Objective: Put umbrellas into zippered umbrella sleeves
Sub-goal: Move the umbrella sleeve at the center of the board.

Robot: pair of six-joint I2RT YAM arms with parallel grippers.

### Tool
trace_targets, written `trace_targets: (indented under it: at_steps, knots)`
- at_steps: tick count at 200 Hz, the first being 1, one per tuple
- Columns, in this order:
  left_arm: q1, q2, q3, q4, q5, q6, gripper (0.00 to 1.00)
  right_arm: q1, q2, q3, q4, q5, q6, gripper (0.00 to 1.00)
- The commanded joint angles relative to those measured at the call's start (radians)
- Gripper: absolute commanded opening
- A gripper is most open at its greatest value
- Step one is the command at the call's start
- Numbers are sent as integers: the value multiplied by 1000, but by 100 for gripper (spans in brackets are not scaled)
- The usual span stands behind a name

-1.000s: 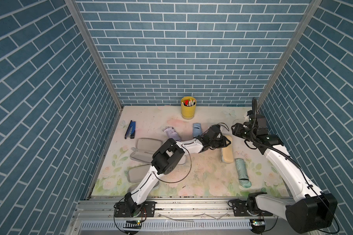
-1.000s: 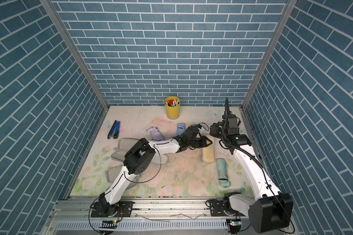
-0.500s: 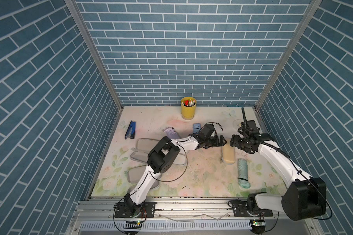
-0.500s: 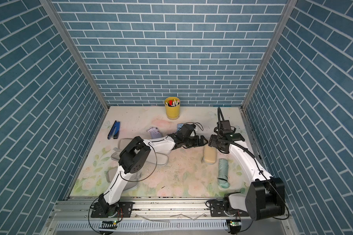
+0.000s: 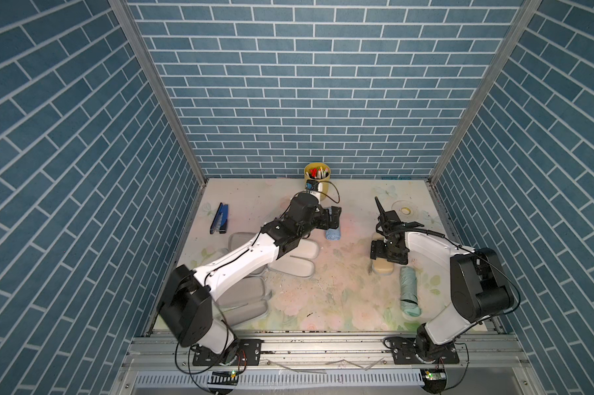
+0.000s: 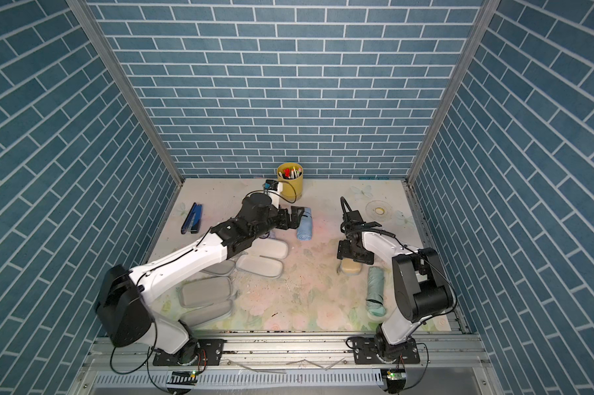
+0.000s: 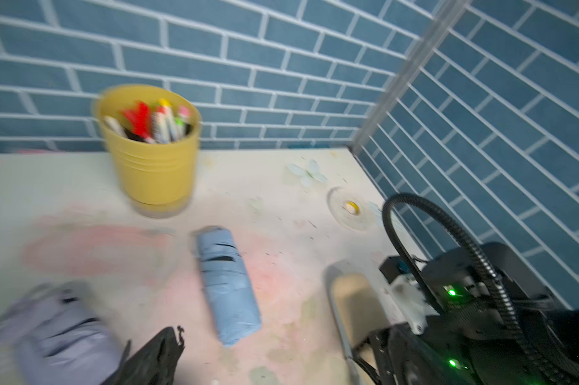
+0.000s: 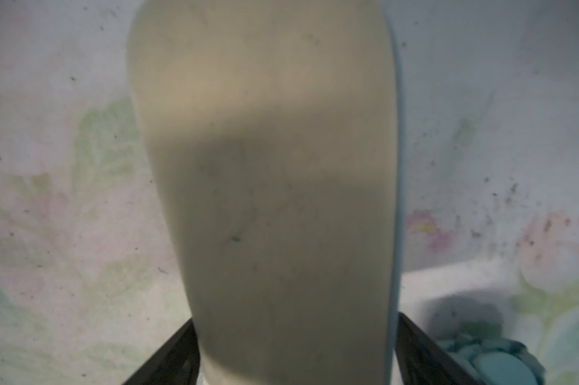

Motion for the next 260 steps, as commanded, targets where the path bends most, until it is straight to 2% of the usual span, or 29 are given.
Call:
trace_targets:
  at_steps: [1,18,31,47,70,81,95,117,134,150,162,182,199,217,235,260]
  knots:
    - [91,-84,-94,-106,-103,56,99,-8,59,16,26,22,1,82]
    - [208,-166,-153,-125,47,0,90,-31,107,44,15,48,-45,75]
    - [272,-213,-171,-172,118,-18,82,-47,138,75,-4,88,-78,70]
    - [309,-273,-187,-245,128,-11,77,-75,159,108,-20,127,-110,67]
    - [328,-361,-229,-303,124,-6,76,-108,189,165,-29,145,-154,64]
    - [335,-395,-246,-331,121,-9,76,-111,218,207,-51,147,-175,66]
    - [346,-431,-264,-369,116,-15,76,-100,228,259,-100,148,-187,73]
    - [378,-478,-263,-457,110,-19,75,-48,140,270,-173,264,-180,87]
    - [400,-493,-245,-550,70,-20,75,18,80,292,-239,333,-180,89]
    - [417,-505,-241,-603,41,-28,75,123,58,336,-286,348,-184,89]
    - [430,-515,-252,-615,43,-39,75,215,56,364,-276,296,-205,85]
    - [442,-519,-273,-606,61,-61,75,344,79,393,-156,45,-296,81]
    - [447,-520,-291,-585,91,-87,74,418,134,442,-78,-111,-379,80]
    - [451,-520,-302,-562,127,-113,73,469,220,526,-64,-100,-462,82]
    - [452,-527,-307,-557,138,-125,73,474,305,608,-79,-148,-503,82]
    - [454,-542,-316,-557,140,-128,73,486,424,703,-94,-148,-551,81]
